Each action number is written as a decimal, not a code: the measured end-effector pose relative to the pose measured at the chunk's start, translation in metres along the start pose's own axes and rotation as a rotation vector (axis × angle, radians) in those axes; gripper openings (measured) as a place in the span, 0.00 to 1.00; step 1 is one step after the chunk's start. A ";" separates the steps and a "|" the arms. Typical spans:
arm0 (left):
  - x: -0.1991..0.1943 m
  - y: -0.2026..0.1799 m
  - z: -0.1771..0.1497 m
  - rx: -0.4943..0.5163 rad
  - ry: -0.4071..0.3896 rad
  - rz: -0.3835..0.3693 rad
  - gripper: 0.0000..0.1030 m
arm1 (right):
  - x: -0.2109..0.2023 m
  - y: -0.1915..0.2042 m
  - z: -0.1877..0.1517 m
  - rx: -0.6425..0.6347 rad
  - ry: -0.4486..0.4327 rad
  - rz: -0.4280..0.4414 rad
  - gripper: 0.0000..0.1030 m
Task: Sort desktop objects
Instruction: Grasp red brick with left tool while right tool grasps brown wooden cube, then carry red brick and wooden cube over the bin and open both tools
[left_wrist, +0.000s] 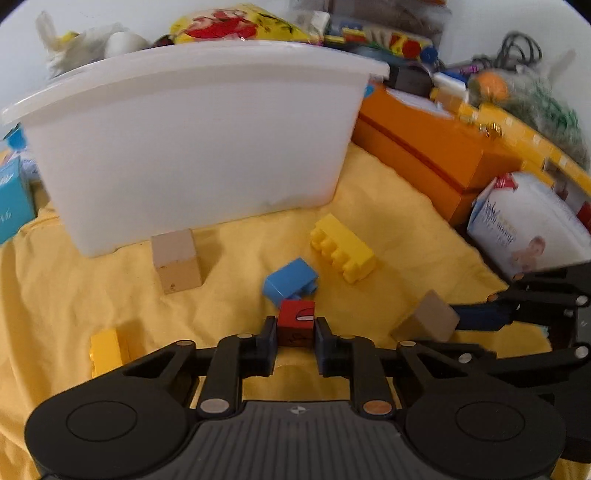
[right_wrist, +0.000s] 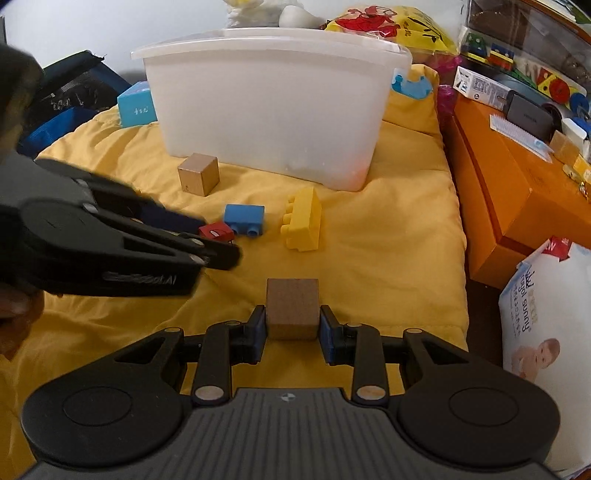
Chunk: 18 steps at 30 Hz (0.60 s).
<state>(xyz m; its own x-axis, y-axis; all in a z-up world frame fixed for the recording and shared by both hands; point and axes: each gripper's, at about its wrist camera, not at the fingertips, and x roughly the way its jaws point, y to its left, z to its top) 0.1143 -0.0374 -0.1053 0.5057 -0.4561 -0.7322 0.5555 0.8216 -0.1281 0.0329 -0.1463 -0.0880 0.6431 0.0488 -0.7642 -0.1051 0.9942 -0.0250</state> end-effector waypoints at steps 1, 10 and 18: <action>-0.004 0.001 -0.001 -0.004 -0.003 -0.004 0.22 | 0.000 0.000 0.000 0.004 -0.001 0.003 0.32; -0.067 0.016 -0.001 -0.047 -0.068 -0.005 0.22 | -0.009 0.001 0.003 0.004 -0.031 0.022 0.32; -0.130 0.038 0.047 -0.084 -0.281 0.047 0.22 | -0.053 0.002 0.049 -0.018 -0.206 0.029 0.32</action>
<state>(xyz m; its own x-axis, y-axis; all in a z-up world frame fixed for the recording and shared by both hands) 0.1010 0.0368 0.0162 0.6995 -0.4839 -0.5259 0.4765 0.8642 -0.1614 0.0355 -0.1417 -0.0162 0.7808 0.0980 -0.6170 -0.1385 0.9902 -0.0180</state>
